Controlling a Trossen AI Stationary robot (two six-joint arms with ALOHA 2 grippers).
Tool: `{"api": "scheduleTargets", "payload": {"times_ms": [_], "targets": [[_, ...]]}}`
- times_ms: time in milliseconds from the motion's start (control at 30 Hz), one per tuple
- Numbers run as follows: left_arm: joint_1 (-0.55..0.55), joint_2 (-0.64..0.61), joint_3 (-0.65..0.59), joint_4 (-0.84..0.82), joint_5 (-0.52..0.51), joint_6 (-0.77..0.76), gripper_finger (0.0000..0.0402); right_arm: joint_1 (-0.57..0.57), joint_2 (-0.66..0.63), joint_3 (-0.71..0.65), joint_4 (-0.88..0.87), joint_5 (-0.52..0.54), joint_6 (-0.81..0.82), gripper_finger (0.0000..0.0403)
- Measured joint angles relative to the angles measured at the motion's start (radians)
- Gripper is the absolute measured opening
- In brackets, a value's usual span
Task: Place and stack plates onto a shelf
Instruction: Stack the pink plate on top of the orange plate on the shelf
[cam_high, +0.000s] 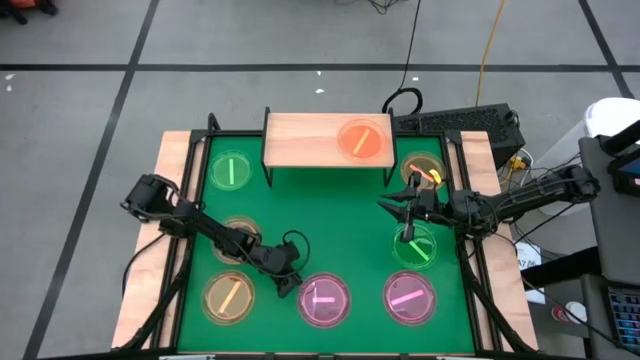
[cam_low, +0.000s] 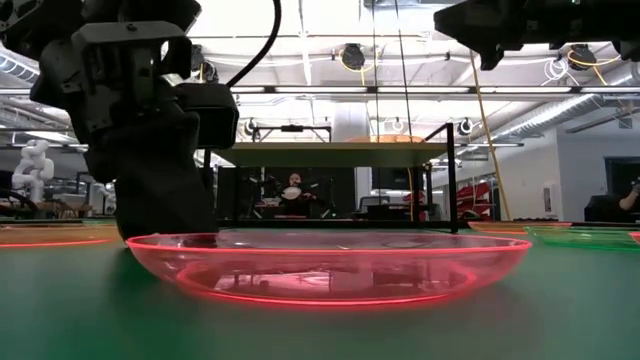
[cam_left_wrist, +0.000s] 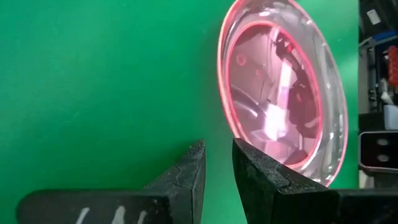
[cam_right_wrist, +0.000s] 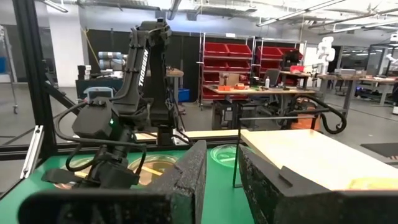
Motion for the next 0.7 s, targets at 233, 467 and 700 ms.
{"api": "scheduleTargets", "payload": {"times_ms": [233, 467, 700], "targets": [[0.029, -0.001, 0.0, 0.005, 0.07, -0.013, 0.0085, 0.0, 0.0, 0.0, 0.0, 0.0, 0.0, 0.0079], [0.035, -0.001, 0.026, 0.008, 0.124, -0.022, 0.0085, 0.0, 0.0, 0.0, 0.0, 0.001, 0.0, 0.0079], [0.027, 0.001, 0.064, 0.008, 0.12, 0.022, 0.0085, 0.0, 0.0, 0.0, 0.0, 0.001, 0.0, 0.0079]]}}
